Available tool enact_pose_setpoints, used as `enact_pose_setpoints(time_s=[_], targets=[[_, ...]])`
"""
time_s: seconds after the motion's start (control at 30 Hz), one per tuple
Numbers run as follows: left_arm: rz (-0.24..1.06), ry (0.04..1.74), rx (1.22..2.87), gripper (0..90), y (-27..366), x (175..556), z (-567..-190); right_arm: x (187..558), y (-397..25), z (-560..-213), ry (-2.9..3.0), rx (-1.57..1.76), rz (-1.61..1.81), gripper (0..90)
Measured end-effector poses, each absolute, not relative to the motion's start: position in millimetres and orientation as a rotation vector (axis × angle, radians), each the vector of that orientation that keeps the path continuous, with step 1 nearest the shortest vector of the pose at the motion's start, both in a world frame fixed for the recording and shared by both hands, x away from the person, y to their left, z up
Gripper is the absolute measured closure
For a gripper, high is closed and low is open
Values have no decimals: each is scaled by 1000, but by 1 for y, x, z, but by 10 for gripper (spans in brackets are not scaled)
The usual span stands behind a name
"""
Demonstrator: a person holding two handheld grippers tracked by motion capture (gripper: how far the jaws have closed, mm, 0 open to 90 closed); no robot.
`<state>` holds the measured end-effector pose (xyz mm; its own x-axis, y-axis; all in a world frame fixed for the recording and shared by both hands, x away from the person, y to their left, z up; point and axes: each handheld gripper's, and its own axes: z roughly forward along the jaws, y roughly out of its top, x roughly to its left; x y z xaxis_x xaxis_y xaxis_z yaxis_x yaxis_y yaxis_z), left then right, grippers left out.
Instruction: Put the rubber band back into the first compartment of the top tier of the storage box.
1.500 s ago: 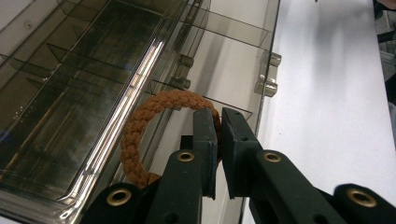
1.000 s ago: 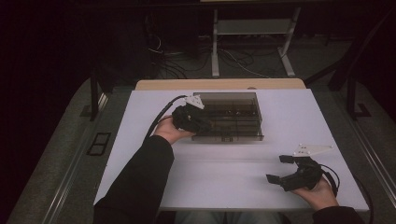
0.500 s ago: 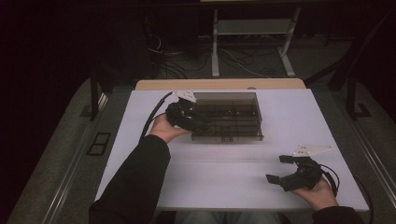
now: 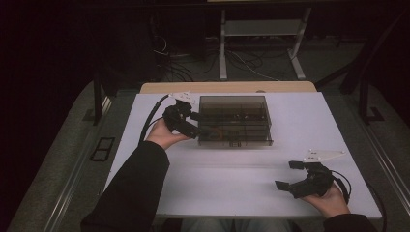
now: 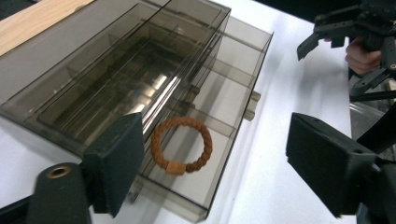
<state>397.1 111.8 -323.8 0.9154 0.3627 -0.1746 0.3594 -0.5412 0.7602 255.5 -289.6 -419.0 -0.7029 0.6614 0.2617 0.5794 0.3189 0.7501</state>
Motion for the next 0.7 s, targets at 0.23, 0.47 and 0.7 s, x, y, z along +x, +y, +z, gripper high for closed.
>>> enact_pose_setpoints(time_s=[0.23,0.47,0.7], targets=[[6,548,2196,54,117,390,-320,256,-290,-419,2474,1164,1345,6],[34,566,2209,0,123,379,-320,256,-290,-419,2473,1164,1346,6],[70,579,2190,0,133,369,-321,255,-290,-419,2475,1163,1346,6]])
